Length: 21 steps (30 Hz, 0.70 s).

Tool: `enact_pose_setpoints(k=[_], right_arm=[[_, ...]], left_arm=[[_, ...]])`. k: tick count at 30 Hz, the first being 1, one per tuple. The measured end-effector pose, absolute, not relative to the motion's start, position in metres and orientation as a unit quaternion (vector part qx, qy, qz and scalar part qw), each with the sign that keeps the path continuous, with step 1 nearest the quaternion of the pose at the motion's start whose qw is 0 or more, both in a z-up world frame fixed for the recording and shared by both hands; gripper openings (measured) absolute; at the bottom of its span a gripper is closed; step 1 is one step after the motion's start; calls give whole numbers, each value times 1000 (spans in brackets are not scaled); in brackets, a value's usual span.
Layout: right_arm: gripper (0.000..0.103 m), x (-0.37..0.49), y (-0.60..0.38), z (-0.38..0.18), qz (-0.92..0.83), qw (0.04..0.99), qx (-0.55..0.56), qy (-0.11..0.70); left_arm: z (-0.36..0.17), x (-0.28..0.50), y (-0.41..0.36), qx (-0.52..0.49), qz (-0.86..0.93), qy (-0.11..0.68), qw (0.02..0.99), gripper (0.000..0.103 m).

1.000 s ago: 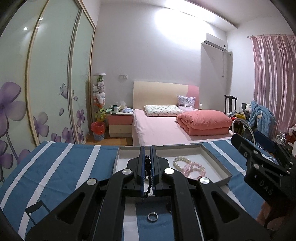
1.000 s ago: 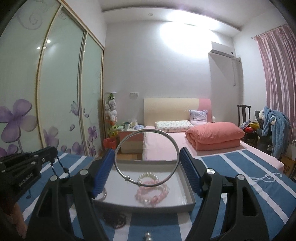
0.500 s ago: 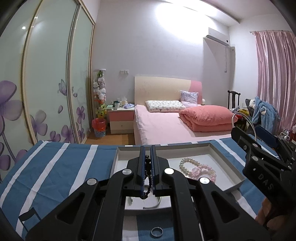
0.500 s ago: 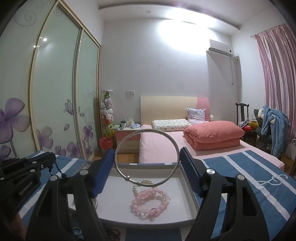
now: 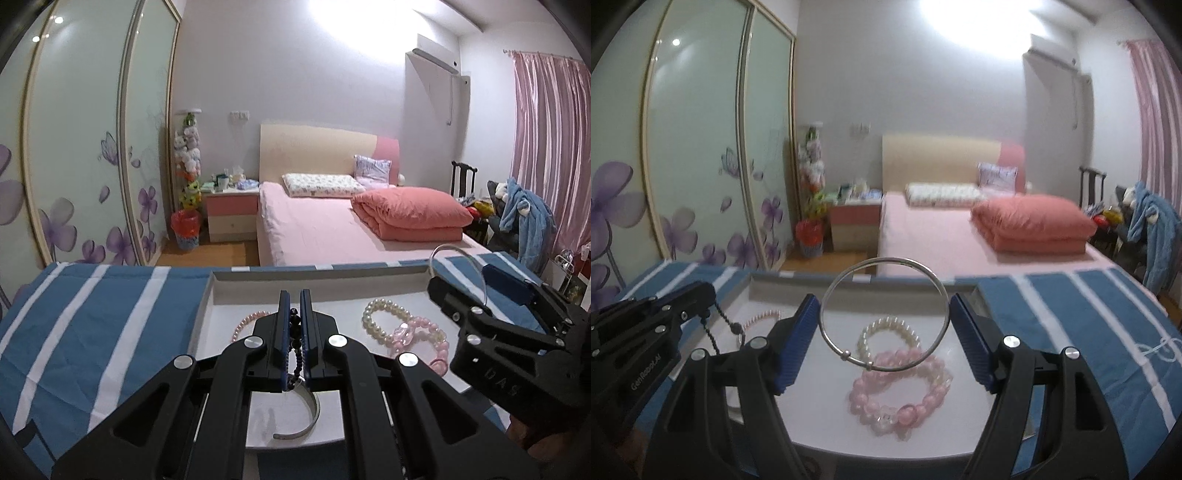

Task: Organize jewelry
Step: 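Carry both bracelets over the gray tray and open both tools to release them, then move the right tool to the pearl earring while the left approaches the silver ring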

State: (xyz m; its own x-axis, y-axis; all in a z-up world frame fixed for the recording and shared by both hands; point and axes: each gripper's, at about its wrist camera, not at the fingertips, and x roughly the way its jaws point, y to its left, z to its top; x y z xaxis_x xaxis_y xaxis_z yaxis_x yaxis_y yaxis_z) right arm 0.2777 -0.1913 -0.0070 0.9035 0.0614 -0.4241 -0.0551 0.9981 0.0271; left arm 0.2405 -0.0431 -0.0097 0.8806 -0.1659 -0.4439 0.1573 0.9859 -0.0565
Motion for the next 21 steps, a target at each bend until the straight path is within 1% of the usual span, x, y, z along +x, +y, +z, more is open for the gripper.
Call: enact_pose_setpoints(k=[10, 17, 21], right_arm=[[72, 306, -190, -32, 49, 953, 30, 297], [72, 288, -211, -19, 37, 959, 59, 275], [72, 274, -221, -9, 32, 962, 65, 262]], left_arm=[[-22, 254, -38, -31, -95, 266, 959, 7], [-1, 245, -11, -69, -98, 257, 959, 7], [10, 237, 5, -74, -86, 245, 963, 7]])
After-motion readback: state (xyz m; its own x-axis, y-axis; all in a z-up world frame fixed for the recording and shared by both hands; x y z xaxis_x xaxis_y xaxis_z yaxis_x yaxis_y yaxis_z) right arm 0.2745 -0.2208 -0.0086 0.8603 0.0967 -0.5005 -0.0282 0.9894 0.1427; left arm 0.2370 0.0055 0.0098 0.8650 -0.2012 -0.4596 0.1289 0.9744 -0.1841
